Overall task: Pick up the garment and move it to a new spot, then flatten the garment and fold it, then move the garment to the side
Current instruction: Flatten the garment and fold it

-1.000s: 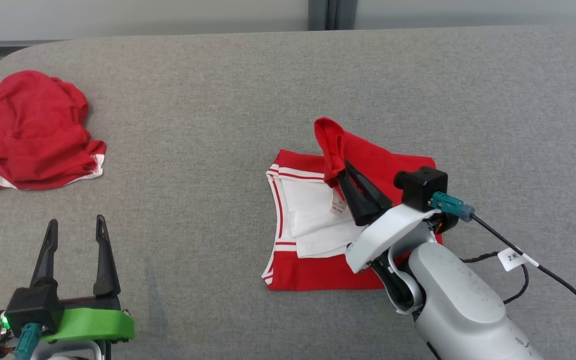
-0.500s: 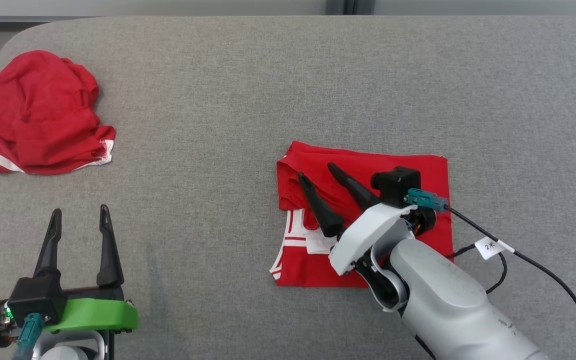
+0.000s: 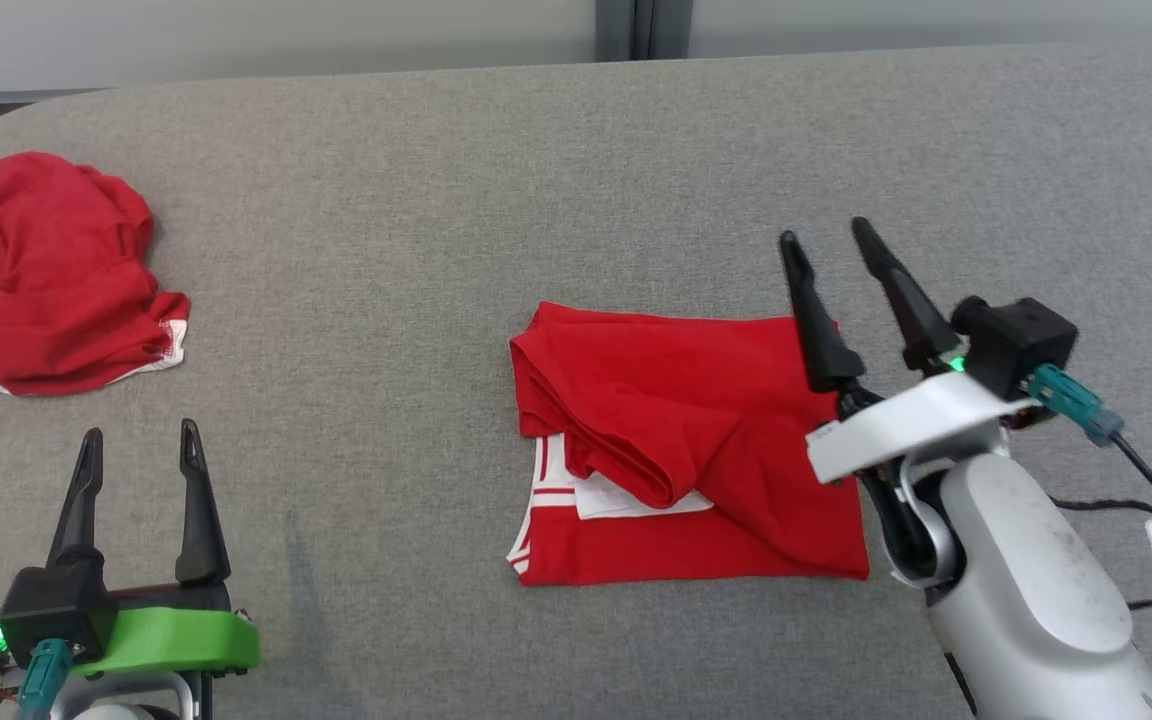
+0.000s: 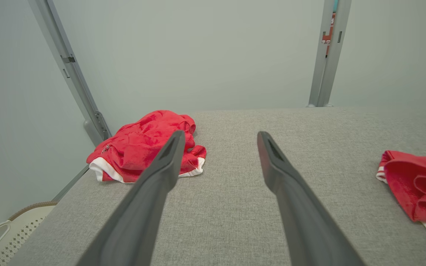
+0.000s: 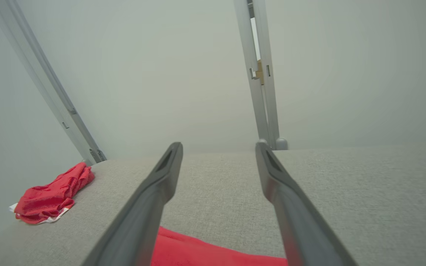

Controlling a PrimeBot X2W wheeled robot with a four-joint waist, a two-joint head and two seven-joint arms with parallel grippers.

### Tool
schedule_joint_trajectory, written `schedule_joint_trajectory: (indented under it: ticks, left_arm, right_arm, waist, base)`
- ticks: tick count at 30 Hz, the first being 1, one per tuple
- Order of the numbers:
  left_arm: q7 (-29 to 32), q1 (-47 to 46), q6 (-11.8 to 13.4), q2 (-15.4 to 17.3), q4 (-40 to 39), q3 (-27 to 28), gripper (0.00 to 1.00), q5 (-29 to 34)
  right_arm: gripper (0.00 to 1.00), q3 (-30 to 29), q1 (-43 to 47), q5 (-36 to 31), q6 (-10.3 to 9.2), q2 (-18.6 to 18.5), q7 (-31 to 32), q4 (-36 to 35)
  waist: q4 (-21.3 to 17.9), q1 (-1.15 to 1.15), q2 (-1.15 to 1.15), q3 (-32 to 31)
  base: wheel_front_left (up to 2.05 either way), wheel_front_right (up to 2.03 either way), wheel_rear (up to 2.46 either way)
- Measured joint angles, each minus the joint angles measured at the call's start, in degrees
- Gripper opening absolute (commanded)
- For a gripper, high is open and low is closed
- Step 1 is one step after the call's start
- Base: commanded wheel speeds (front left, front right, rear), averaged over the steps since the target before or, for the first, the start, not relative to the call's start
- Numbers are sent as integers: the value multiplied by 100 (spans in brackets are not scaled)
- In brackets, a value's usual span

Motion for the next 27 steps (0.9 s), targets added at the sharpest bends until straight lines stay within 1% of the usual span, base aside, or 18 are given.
schedule_joint_trajectory:
  ticks: [6, 9, 13, 15, 19, 27]
  left_arm:
    - [0, 70, -25, -1, -11, 60, 100, 40]
    - [0, 87, -52, -1, -22, 68, 100, 47]
    - [0, 171, -66, -1, -32, 57, 100, 64]
    - [0, 193, -67, -1, -34, 60, 100, 77]
    - [-1, 228, -68, -1, -33, 66, 100, 79]
    - [-1, 306, -91, -1, 29, 68, 100, 94]
  right_arm:
    - [100, -764, 854, -378, 0, -100, 0, -759]
    - [100, -989, 1306, -566, 0, -82, 0, -956]
    - [100, -1222, 1829, -653, 0, 54, 0, -1100]
    - [100, -1285, 2017, -656, 0, 122, 0, -1114]
    - [100, -1228, 2274, -742, 0, 216, 0, -1091]
    - [100, -1201, 2323, -769, 0, 293, 0, -978]
  waist:
    - [-107, 0, 0, -98]
    - [-136, 0, 0, -144]
    - [-144, 0, 0, -214]
    - [-136, 0, 0, -238]
    - [-123, 0, 0, -281]
    - [-97, 0, 0, -383]
  base:
    - [0, 0, 0]
    - [0, 0, 0]
    - [0, 0, 0]
    - [0, 0, 0]
    - [0, 0, 0]
    - [0, 0, 0]
